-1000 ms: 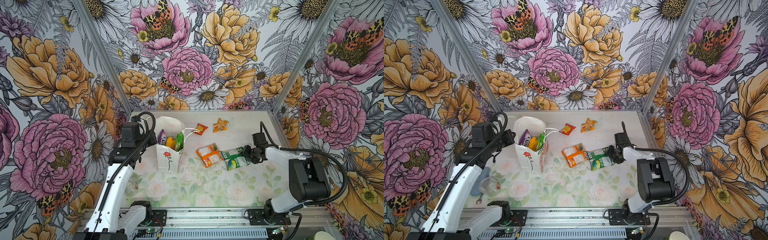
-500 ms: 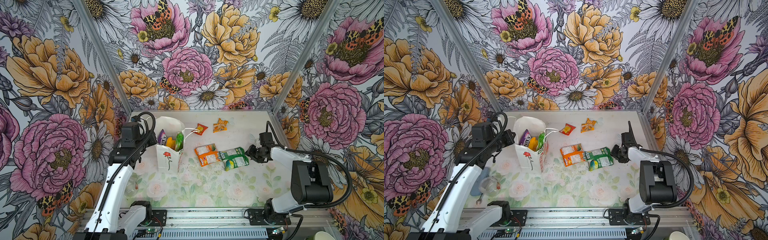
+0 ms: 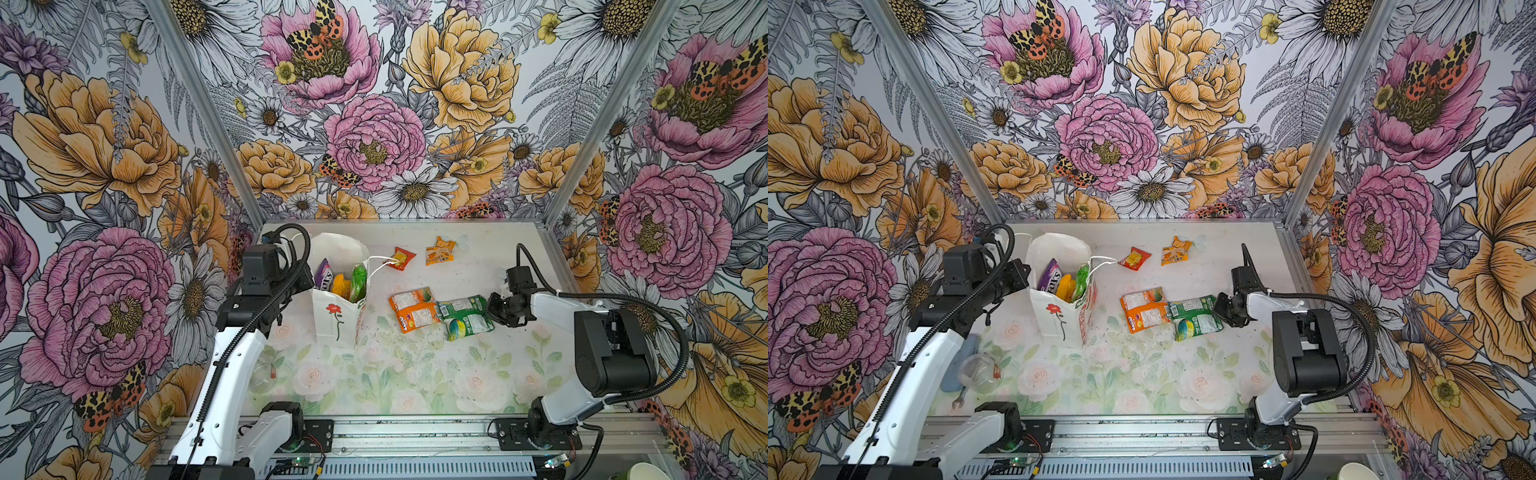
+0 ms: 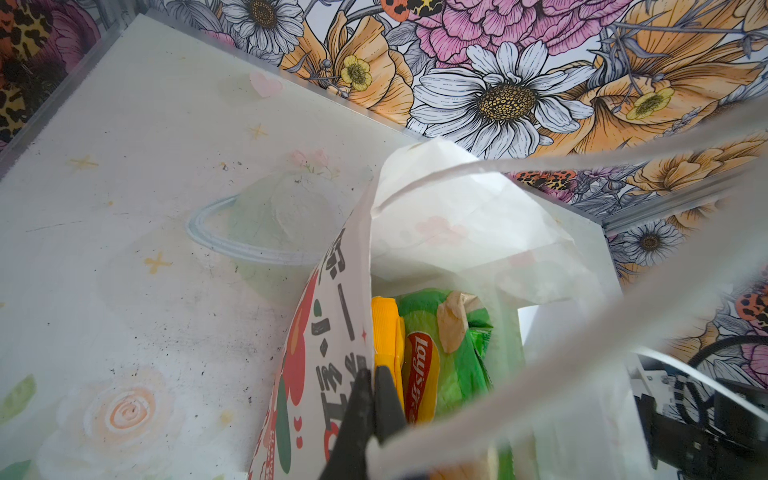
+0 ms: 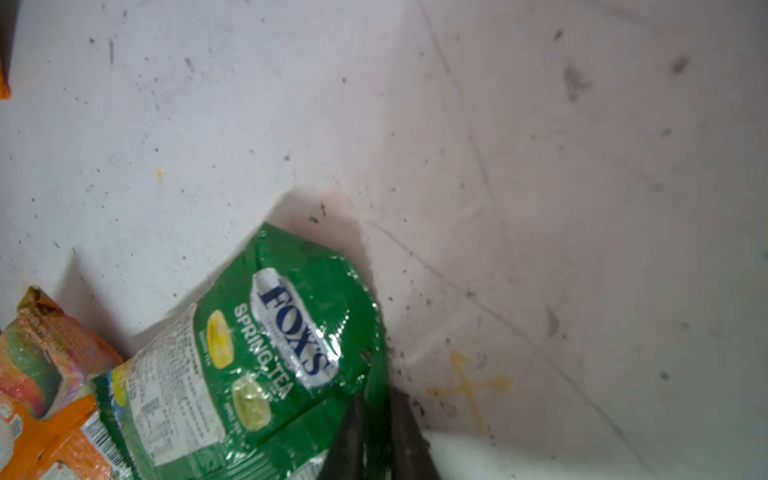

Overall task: Place the snacks into the paper bag
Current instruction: 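Lift the green FOX'S bag with the right gripper toward the paper bag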

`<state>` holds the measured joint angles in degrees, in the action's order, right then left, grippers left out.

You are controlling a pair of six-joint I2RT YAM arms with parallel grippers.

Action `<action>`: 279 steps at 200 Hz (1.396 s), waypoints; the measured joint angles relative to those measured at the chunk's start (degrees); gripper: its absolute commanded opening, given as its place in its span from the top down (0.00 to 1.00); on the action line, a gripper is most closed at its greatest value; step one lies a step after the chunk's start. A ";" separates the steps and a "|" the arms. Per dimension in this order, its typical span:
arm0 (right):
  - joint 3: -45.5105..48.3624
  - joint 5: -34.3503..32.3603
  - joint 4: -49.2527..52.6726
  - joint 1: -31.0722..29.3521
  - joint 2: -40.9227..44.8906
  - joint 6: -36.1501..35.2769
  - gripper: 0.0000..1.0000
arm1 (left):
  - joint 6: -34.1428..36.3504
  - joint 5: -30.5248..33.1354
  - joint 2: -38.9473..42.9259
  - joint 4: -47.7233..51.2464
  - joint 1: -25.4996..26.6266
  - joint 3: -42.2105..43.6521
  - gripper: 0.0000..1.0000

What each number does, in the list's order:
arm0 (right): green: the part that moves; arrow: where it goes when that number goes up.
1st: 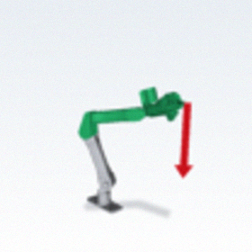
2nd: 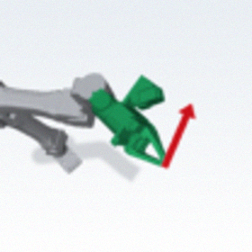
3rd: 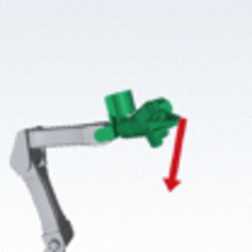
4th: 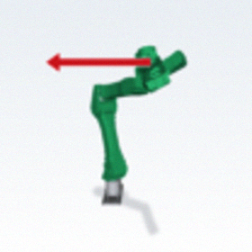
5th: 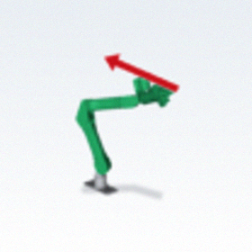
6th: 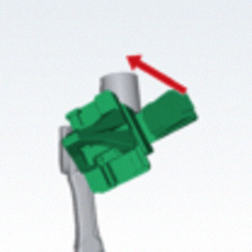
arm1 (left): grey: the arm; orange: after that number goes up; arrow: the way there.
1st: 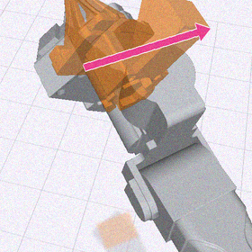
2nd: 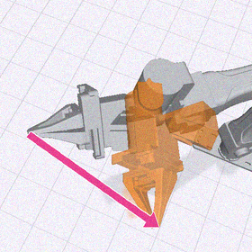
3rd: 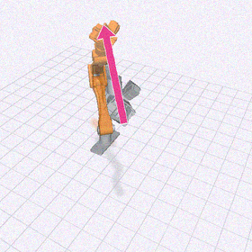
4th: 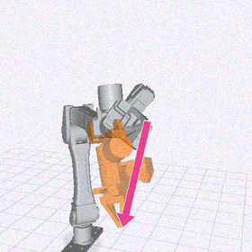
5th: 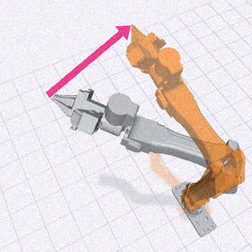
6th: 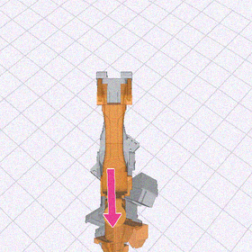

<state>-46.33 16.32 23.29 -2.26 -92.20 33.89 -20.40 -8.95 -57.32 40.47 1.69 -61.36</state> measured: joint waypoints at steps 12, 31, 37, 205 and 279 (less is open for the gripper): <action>0.00 0.02 0.00 -0.02 -0.02 0.33 1.00 | 0.00 0.00 0.00 0.00 0.00 0.00 0.95; 0.00 0.00 0.02 -0.04 0.17 0.59 1.00 | 0.00 0.02 0.00 0.00 0.00 0.00 0.95; 0.02 0.00 0.07 -0.04 0.37 0.61 1.00 | 0.00 0.00 0.00 0.00 0.00 0.00 0.95; -6.95 0.94 1.33 -2.60 19.47 8.74 1.00 | -0.04 -0.55 0.00 -0.26 -0.24 0.22 0.94; -17.53 -3.10 1.70 -8.46 19.69 10.32 1.00 | -0.04 -2.47 0.00 -1.05 -0.48 0.63 0.94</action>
<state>-63.86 13.21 24.99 -10.72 -72.51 44.21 -20.45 -11.42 -57.32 39.42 1.21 -60.73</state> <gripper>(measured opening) 0.046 0.060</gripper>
